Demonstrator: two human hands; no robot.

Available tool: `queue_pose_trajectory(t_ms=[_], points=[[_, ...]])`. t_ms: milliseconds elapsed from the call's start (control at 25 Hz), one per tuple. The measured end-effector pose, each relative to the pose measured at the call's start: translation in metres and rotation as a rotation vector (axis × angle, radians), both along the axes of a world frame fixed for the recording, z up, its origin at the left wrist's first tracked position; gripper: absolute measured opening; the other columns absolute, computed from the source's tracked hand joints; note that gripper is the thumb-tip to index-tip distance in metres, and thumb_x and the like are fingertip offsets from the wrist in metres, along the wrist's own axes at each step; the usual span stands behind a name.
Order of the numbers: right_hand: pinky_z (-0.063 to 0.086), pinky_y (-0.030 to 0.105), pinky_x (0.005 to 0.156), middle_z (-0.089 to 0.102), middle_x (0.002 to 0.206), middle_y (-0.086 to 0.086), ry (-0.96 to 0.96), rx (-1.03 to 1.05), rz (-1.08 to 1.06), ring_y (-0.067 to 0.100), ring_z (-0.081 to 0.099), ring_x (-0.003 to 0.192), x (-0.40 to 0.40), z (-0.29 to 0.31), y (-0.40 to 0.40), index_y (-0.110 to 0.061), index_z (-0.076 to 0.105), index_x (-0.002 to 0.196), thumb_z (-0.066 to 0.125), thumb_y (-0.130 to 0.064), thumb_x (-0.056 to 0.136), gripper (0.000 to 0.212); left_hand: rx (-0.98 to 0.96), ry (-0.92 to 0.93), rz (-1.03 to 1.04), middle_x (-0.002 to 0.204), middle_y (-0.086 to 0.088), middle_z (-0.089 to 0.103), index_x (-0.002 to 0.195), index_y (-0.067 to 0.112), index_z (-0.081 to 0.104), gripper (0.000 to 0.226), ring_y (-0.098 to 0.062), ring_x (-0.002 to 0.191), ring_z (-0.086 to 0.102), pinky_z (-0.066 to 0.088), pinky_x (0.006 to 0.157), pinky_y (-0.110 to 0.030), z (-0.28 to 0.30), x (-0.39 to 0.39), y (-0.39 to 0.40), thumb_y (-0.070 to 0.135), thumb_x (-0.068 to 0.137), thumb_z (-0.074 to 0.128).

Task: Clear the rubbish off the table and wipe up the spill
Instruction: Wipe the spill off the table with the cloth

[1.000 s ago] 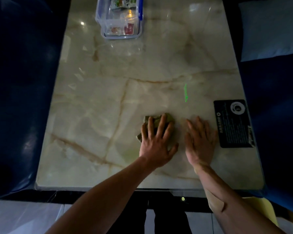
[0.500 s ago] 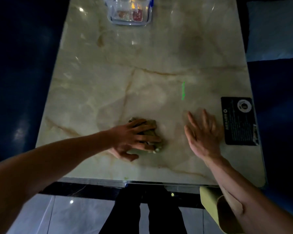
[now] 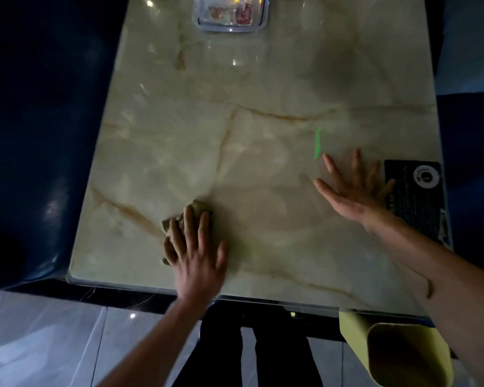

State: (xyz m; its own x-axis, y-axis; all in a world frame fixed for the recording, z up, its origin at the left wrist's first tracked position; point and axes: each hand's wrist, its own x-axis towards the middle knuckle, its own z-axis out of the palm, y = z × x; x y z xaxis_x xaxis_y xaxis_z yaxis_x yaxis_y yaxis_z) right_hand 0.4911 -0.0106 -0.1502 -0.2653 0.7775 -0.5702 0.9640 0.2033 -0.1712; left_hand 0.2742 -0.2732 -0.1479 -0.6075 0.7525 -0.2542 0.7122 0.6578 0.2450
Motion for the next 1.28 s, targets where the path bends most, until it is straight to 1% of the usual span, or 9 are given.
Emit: queue_pose_trajectory(t_ms=[120,320,480,640,800,920,1000,1120,1280], points=[[-0.014,0.071,0.106,-0.034,0.156,-0.007,0.054,-0.093,0.001,0.04,-0.032,0.141,0.001,0.006,0.007,-0.072,-0.017,0.127,0.008,-0.091,0.065,0.07,-0.067,-0.047,0.064,0.163,-0.009,-0.012,0.154,0.027,0.002,0.079,-0.044,0.147,-0.005,0.016,0.114,-0.065,0.007,0.072,0.016,0.064,0.088,0.022],[-0.014,0.071,0.107,-0.029,0.158,-0.008,0.13,-0.139,-0.029,0.04,-0.029,0.142,0.004,0.008,0.013,-0.075,-0.012,0.126,0.014,-0.088,0.073,0.06,-0.056,-0.09,-0.201,0.163,-0.014,-0.005,0.154,0.022,0.004,0.081,-0.05,0.145,-0.005,0.002,0.112,-0.07,0.008,0.168,0.064,0.063,0.089,0.028],[-0.019,0.069,0.104,-0.029,0.157,-0.01,0.188,-0.141,-0.041,0.038,-0.032,0.141,0.007,0.004,0.013,-0.079,-0.009,0.123,0.014,-0.088,0.074,0.055,-0.024,-0.081,-0.694,0.163,-0.011,0.007,0.153,0.024,0.014,0.079,-0.049,0.145,-0.002,0.013,0.109,-0.075,0.005,0.199,0.093,0.064,0.087,0.032],[-0.02,0.069,0.103,-0.029,0.157,-0.012,0.196,-0.103,-0.051,0.037,-0.032,0.141,0.007,0.0,0.014,-0.083,-0.011,0.117,0.013,-0.09,0.069,0.053,0.058,-0.025,-1.27,0.162,-0.005,0.017,0.149,0.031,0.024,0.07,-0.044,0.148,0.006,0.007,0.115,-0.068,-0.009,0.159,0.075,0.061,0.088,0.037],[-0.015,0.073,0.103,-0.029,0.157,-0.009,0.162,-0.067,-0.045,0.041,-0.03,0.141,0.004,-0.004,0.012,-0.083,-0.017,0.115,0.018,-0.083,0.078,0.051,0.224,-0.046,-1.45,0.159,0.0,0.027,0.142,0.03,0.043,0.065,-0.038,0.148,0.014,0.017,0.115,-0.061,-0.016,0.052,0.036,0.051,0.081,0.052],[-0.013,0.074,0.103,-0.029,0.158,-0.007,0.095,-0.017,-0.018,0.042,-0.028,0.142,0.002,-0.006,0.007,-0.073,-0.013,0.128,0.02,-0.083,0.078,0.061,0.169,0.049,-1.374,0.159,-0.003,0.029,0.141,0.032,0.044,0.066,-0.041,0.146,0.019,0.021,0.113,-0.062,-0.013,-0.037,-0.002,0.053,0.08,0.055],[-0.012,0.074,0.104,-0.029,0.158,-0.005,0.056,0.03,0.01,0.042,-0.026,0.142,0.002,-0.007,0.003,-0.067,-0.013,0.134,0.021,-0.084,0.076,0.069,0.111,0.121,-1.189,0.157,-0.004,0.031,0.139,0.032,0.046,0.061,-0.042,0.145,0.021,0.023,0.112,-0.063,-0.01,-0.079,-0.028,0.054,0.082,0.053],[-0.009,0.075,0.104,-0.029,0.158,-0.002,0.034,0.066,0.036,0.044,-0.024,0.143,0.0,-0.007,-0.001,-0.065,-0.019,0.134,0.026,-0.085,0.075,0.077,0.05,0.121,-0.722,0.156,-0.009,0.032,0.141,0.027,0.042,0.06,-0.04,0.147,0.017,0.024,0.11,-0.066,-0.004,-0.087,-0.065,0.054,0.088,0.041],[-0.009,0.076,0.104,-0.032,0.157,-0.001,0.005,0.055,0.04,0.045,-0.025,0.142,-0.001,-0.006,0.0,-0.065,-0.024,0.131,0.024,-0.086,0.073,0.078,-0.051,0.067,-0.009,0.162,-0.011,0.014,0.15,0.023,0.023,0.073,-0.041,0.148,0.008,0.014,0.114,-0.065,-0.001,0.001,-0.067,0.056,0.085,0.03]])
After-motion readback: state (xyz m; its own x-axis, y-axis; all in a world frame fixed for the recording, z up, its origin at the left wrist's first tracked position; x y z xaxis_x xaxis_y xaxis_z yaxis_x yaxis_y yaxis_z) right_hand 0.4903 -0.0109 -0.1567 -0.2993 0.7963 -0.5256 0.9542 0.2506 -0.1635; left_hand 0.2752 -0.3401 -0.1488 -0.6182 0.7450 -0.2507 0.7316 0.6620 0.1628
